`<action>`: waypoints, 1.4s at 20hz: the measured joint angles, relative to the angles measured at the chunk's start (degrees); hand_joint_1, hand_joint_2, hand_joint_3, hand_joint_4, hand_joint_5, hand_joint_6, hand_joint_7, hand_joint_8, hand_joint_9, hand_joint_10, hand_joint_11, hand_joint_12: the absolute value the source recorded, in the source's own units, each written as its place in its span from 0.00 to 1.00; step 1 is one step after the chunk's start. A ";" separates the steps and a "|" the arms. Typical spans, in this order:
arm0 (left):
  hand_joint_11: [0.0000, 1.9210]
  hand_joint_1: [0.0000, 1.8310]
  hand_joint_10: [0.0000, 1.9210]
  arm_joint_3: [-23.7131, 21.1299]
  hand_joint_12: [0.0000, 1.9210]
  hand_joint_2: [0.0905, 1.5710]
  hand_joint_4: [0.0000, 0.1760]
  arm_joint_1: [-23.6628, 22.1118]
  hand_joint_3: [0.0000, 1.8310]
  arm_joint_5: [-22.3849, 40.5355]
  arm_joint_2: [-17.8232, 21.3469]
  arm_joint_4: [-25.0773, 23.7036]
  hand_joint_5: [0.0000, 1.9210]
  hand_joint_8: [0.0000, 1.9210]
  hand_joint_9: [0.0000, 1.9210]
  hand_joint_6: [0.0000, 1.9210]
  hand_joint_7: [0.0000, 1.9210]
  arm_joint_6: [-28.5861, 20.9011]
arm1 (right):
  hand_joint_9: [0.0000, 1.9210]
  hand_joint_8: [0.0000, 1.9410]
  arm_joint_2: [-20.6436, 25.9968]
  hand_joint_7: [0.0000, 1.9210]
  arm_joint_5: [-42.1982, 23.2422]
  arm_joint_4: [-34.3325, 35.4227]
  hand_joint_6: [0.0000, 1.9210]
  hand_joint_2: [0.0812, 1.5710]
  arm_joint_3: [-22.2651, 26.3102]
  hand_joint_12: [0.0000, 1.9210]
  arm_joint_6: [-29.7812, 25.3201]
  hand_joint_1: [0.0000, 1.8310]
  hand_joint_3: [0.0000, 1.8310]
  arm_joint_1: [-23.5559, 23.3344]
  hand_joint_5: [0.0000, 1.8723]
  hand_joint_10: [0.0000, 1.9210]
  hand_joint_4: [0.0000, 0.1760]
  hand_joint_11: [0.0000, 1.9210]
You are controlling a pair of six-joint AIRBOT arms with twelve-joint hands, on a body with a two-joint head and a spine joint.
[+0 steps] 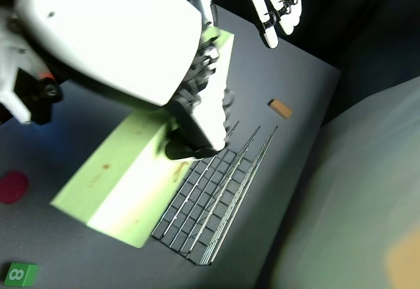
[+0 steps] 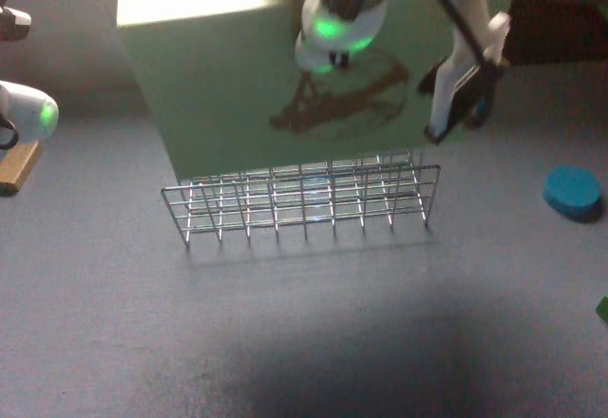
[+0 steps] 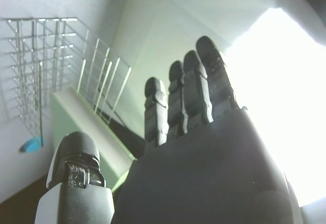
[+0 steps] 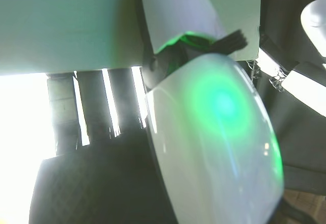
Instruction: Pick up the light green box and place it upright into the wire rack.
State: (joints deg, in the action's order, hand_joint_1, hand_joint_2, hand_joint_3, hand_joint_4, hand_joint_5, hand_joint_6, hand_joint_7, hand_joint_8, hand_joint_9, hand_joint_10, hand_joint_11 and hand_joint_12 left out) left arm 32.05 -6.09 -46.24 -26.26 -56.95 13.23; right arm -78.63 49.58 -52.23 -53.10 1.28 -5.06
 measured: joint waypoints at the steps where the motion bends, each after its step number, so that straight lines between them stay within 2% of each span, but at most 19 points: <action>1: 0.00 0.05 0.00 -0.13 0.23 0.77 0.63 0.00 0.00 -0.04 0.00 -0.02 0.10 0.00 0.06 0.00 0.07 0.00 | 0.37 0.66 -0.37 0.47 0.02 -0.04 0.58 0.74 -0.02 0.84 -0.35 0.65 0.00 0.55 0.44 0.68 0.00 0.34; 3: 0.00 0.05 0.00 -0.70 0.23 0.77 0.63 0.00 0.00 0.09 0.00 0.04 0.10 0.00 0.06 0.00 0.07 -0.04 | 0.37 0.66 -1.25 0.47 -0.31 -2.10 0.58 0.74 -0.02 0.84 -3.06 0.65 0.00 1.44 0.44 0.68 0.00 0.34; 6: 0.00 0.05 0.00 -0.76 0.23 0.78 0.64 0.00 0.00 0.31 0.00 0.02 0.10 0.00 0.06 0.00 0.07 -0.04 | 0.37 0.66 -2.23 0.47 -1.40 -4.39 0.58 0.74 -0.83 0.84 -4.20 0.65 0.00 1.77 0.44 0.68 0.00 0.34; 11: 0.00 0.05 0.00 -0.90 0.24 0.77 0.66 0.00 0.00 0.35 0.00 0.02 0.11 0.00 0.06 0.00 0.07 0.22 | 0.37 0.66 -4.55 0.46 -2.10 -4.66 0.58 0.74 -5.79 0.84 -5.20 0.65 0.00 3.17 0.44 0.67 0.00 0.35; 17: 0.00 0.05 0.00 -1.07 0.24 0.77 0.66 0.02 0.00 0.79 0.00 0.13 0.10 0.00 0.06 0.00 0.07 5.60 | 0.38 0.66 -6.05 0.46 -2.84 -4.81 0.58 0.74 -8.07 0.84 -6.40 0.65 0.00 6.49 0.45 0.67 0.00 0.35; 28: 0.00 0.06 0.00 -1.07 0.25 0.77 0.66 0.68 0.00 2.97 -0.26 0.00 0.10 0.00 0.06 0.00 0.07 8.24 | 0.38 0.66 -8.41 0.46 -6.67 -6.80 0.58 0.74 -13.46 0.83 -11.43 0.65 0.00 12.50 0.45 0.68 0.00 0.35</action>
State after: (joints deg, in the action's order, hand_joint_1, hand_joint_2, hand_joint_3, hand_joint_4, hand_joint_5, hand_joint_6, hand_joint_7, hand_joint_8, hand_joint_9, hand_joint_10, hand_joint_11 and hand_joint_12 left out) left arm 30.98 -5.41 -43.27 -26.52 -56.95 21.47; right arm -87.05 42.92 -59.02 -66.57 -10.15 7.44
